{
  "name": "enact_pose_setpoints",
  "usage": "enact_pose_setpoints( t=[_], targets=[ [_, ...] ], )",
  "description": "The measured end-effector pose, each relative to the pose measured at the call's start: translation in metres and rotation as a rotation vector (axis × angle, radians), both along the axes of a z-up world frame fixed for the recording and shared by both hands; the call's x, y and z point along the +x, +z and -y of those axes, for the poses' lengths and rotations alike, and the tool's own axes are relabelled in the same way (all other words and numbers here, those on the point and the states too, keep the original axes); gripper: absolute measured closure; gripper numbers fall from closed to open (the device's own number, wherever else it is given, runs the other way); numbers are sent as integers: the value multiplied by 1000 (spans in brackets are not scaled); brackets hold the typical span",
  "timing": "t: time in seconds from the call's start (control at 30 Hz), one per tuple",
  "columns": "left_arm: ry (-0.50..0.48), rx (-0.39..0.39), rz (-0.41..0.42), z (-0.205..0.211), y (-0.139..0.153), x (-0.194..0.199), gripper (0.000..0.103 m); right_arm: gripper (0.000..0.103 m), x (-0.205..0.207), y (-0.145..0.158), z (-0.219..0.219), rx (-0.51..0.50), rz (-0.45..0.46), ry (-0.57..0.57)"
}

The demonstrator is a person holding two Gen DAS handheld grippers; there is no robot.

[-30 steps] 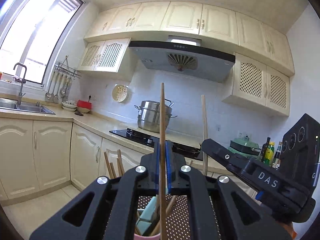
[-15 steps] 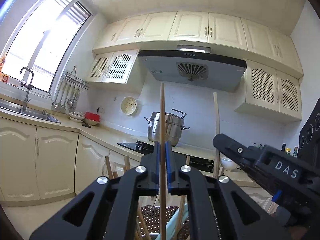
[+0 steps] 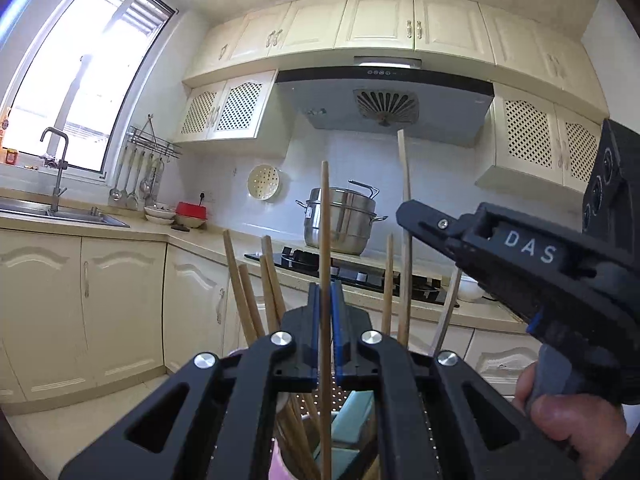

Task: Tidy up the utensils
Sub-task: 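Carry both chopsticks over the pink cup and lower them in, then open both tools to release the chopsticks into the cup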

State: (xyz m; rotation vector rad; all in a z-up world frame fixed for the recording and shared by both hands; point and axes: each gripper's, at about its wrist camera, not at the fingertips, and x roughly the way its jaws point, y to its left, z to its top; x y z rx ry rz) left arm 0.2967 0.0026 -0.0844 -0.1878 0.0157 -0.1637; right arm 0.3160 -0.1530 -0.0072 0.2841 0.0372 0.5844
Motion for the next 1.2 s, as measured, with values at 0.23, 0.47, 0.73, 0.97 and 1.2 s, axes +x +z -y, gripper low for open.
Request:
enact_pose_setpoints(
  t=[0.23, 0.47, 0.73, 0.97, 1.2],
  targets=[
    [-9, 14, -78, -9, -9, -17, 97, 96, -14, -13, 0, -72, -33, -11],
    [-16, 68, -193, -9, -24, -25, 97, 96, -29, -18, 3, -114, -68, -18],
    [-21, 38, -235, -17, -21, -35, 91, 96, -44, -24, 4, -141, -108, -20],
    [-8, -30, -319, -29, -19, -43, 56, 96, -50, -32, -1, -186, -148, -21],
    [88, -43, -380, -44, -12, -55, 50, 96, -52, -43, -4, -197, -184, -33]
  ],
)
